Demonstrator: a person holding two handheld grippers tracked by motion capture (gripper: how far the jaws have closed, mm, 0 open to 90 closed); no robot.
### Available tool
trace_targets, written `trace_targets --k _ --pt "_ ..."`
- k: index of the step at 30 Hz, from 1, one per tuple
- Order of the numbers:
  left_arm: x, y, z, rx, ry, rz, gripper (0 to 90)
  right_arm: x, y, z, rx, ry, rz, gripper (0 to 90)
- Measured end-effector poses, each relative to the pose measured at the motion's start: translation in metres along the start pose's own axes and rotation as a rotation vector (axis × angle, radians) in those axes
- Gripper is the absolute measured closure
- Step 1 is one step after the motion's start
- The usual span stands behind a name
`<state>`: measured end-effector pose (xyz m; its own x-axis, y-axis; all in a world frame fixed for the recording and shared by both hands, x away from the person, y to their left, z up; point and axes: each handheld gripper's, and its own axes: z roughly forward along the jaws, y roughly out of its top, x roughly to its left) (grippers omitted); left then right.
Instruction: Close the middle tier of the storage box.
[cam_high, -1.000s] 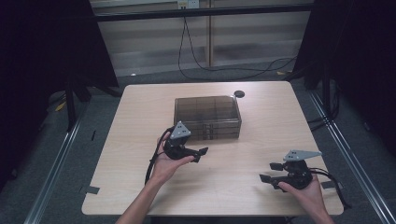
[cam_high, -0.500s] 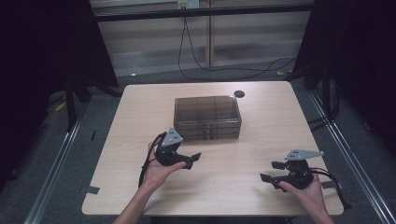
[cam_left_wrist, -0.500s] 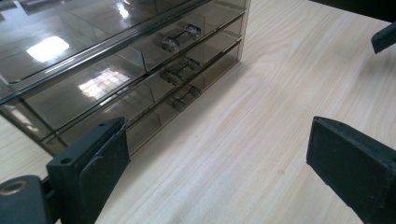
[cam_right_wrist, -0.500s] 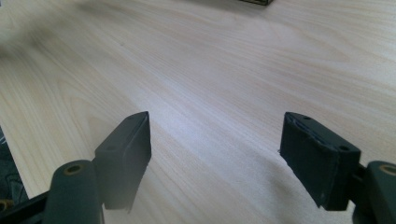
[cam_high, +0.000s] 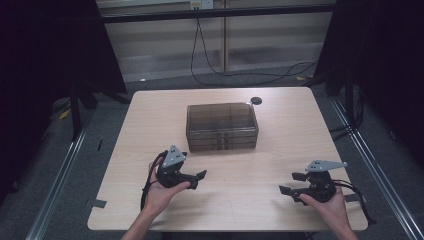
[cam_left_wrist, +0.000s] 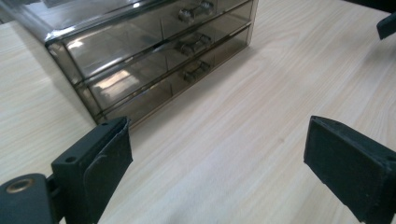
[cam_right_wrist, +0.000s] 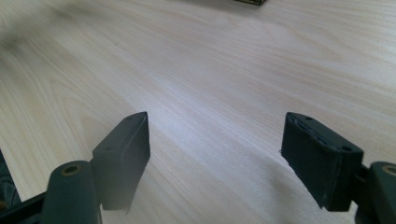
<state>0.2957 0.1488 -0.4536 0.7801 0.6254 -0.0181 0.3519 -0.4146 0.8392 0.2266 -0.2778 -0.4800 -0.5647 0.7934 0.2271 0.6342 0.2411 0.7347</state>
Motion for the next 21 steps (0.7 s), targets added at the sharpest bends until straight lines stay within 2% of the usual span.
trace_targets --k 3,7,9,13,21 --pt "-0.002 -0.006 -0.008 0.006 0.008 0.014 8.1 0.000 0.000 -0.001 -0.003 -0.006 0.004 24.0" --pt "-0.003 -0.012 -0.017 -0.004 0.021 0.006 8.2 0.000 0.000 0.000 -0.004 -0.005 0.005 23.9" --pt "-0.005 -0.015 -0.020 0.007 0.031 0.007 8.3 0.000 0.000 -0.001 -0.006 -0.009 0.007 23.9" --pt "-0.008 -0.024 -0.023 0.004 0.032 -0.018 9.2 0.000 0.000 0.000 -0.009 -0.010 0.006 23.7" --pt "-0.013 -0.039 -0.035 -0.006 0.042 -0.008 7.9 0.000 -0.001 -0.001 -0.011 -0.011 0.007 23.5"
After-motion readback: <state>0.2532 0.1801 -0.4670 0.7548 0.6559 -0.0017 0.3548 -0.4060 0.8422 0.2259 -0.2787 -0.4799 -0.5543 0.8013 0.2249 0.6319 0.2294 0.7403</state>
